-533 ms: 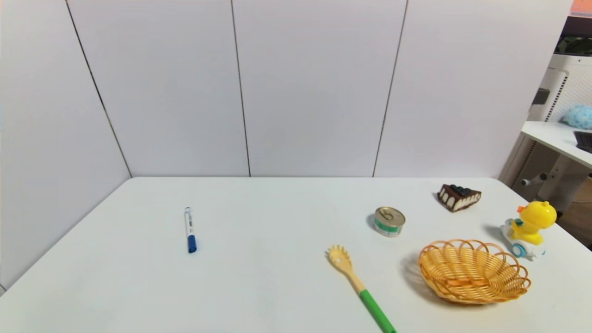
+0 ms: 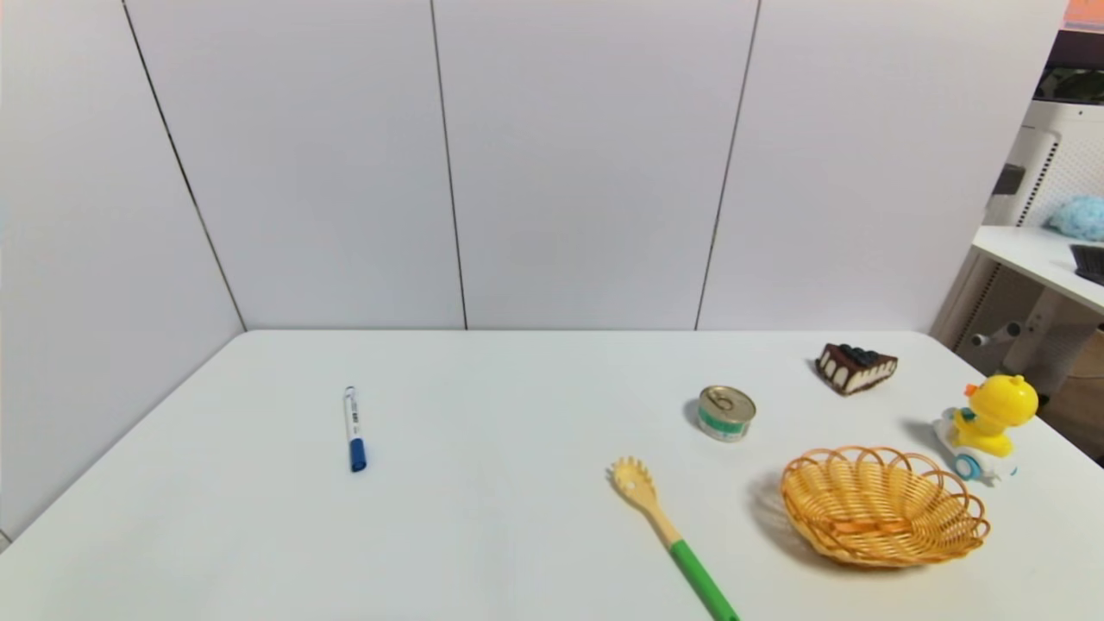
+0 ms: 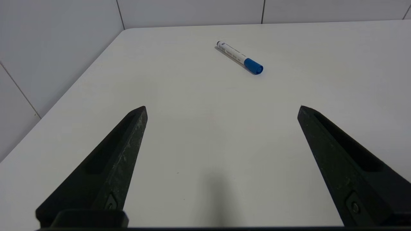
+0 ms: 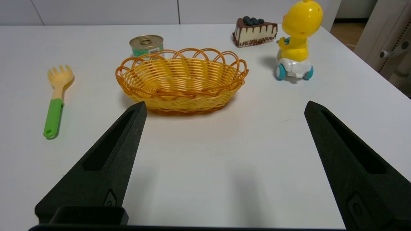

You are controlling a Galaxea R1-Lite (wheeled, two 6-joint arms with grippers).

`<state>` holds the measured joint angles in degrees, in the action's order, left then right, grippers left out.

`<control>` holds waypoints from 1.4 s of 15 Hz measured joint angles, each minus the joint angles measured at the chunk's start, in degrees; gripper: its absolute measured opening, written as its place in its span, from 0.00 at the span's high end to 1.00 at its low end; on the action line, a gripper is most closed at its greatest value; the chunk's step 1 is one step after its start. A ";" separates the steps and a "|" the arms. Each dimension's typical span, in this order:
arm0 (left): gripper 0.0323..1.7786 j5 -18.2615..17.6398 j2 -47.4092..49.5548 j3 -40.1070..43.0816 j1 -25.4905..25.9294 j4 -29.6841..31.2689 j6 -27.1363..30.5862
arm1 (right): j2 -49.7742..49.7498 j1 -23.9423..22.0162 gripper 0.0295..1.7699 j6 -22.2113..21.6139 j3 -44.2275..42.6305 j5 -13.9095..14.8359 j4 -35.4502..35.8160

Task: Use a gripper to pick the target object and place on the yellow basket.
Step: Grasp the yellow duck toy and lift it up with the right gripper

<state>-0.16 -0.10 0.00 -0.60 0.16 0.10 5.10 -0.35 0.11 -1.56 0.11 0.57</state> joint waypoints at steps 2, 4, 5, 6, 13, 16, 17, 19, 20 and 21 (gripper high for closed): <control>0.05 0.00 0.00 0.00 0.00 0.00 -0.02 | 6.80 -0.80 0.04 -0.06 -5.30 0.02 0.30; 0.05 0.00 0.00 0.00 -0.02 0.00 -0.02 | 14.74 -2.21 0.04 -0.13 -12.96 0.05 0.66; 0.05 -0.02 0.00 0.00 -0.02 0.00 0.00 | 18.97 -2.93 0.04 -0.22 -17.31 0.13 0.83; 0.05 0.00 0.00 0.00 -0.02 0.00 0.00 | 23.71 -3.63 0.04 -0.32 -22.19 0.24 0.88; 0.05 0.00 0.00 0.00 -0.02 0.00 0.00 | 55.60 -11.08 0.04 -0.18 -47.69 3.47 2.23; 0.05 -0.02 0.00 0.00 -0.02 0.00 0.00 | 65.49 -15.43 0.04 0.85 -50.51 3.22 4.52; 0.05 0.00 0.00 0.00 -0.02 0.00 0.00 | 68.19 -17.18 0.04 2.10 -50.33 2.50 5.33; 0.05 -0.02 0.00 0.00 -0.02 0.00 0.00 | 72.50 -20.07 0.04 5.40 -47.82 -0.35 8.96; 0.05 0.00 0.00 0.00 -0.02 0.00 -0.02 | 74.51 -21.05 0.04 6.39 -45.62 -2.34 12.40; 0.05 -0.02 0.00 0.00 -0.02 0.00 0.00 | 76.24 -21.77 0.04 6.86 -43.30 -4.10 16.31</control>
<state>-0.18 -0.10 0.00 -0.62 0.16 0.10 81.34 -22.13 6.97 -44.86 -3.99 16.88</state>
